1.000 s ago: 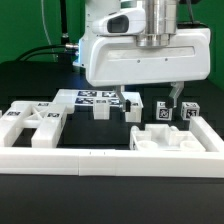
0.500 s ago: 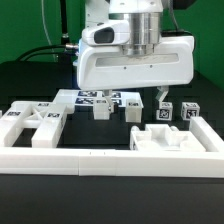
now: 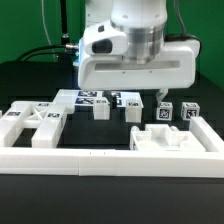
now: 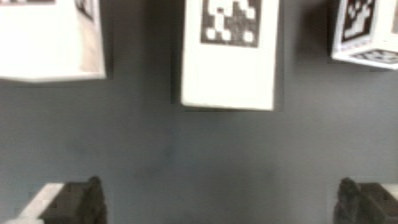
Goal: Assemble chair
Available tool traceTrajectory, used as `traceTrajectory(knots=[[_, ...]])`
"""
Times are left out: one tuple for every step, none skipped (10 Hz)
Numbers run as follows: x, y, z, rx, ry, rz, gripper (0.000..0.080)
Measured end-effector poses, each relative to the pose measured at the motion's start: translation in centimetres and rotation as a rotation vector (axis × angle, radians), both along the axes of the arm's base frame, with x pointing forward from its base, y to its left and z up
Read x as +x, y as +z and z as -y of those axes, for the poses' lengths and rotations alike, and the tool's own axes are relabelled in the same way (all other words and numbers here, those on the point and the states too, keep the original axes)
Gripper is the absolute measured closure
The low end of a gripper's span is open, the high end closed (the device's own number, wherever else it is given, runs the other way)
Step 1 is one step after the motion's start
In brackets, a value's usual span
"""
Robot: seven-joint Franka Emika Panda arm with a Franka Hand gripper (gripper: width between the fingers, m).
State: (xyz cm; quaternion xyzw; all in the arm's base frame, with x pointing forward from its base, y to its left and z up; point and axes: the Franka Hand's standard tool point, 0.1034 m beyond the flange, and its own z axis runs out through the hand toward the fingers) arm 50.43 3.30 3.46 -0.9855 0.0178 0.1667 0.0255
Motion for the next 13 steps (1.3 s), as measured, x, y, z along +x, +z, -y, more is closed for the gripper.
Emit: traceTrajectory(knots=[[0.2,-0.1,-0.2,0.011,0.018,-0.06,0.0151],[0.1,-0.2,-0.3,0.016,0.017,-0.112,0.0151],[-0.5,-0.1,-0.3,0.022,0.021,-0.2,0.0151],[-0.5,-0.2,-0.4,0.026,0.024,-0.265,0.0151],[-0.7,-0.4,-0.3,0.028,0.025,-0.317,0.0151],[-1.5,-0.7,0.1,0.03,0.022,-0.411,0.0151],[-1.8,-1.0,0.1,0.03,0.019,-0.491,0.0151],[-2.0,-1.0,-0.1,0.033,0.026,-0.548,0.0151],[-2.5,-1.0,-0.3,0.036,0.035,-0.625,0.0151],[-2.6,-1.4,-0.5,0.041,0.043,-0.685,0.0151],[-2.6,-1.8,-0.6,0.042,0.047,-0.71,0.0151],[-2.4,-2.0,-0.6,0.041,0.047,-0.696,0.0151],[-2.5,-2.3,-0.6,0.041,0.046,-0.695,0.0151]])
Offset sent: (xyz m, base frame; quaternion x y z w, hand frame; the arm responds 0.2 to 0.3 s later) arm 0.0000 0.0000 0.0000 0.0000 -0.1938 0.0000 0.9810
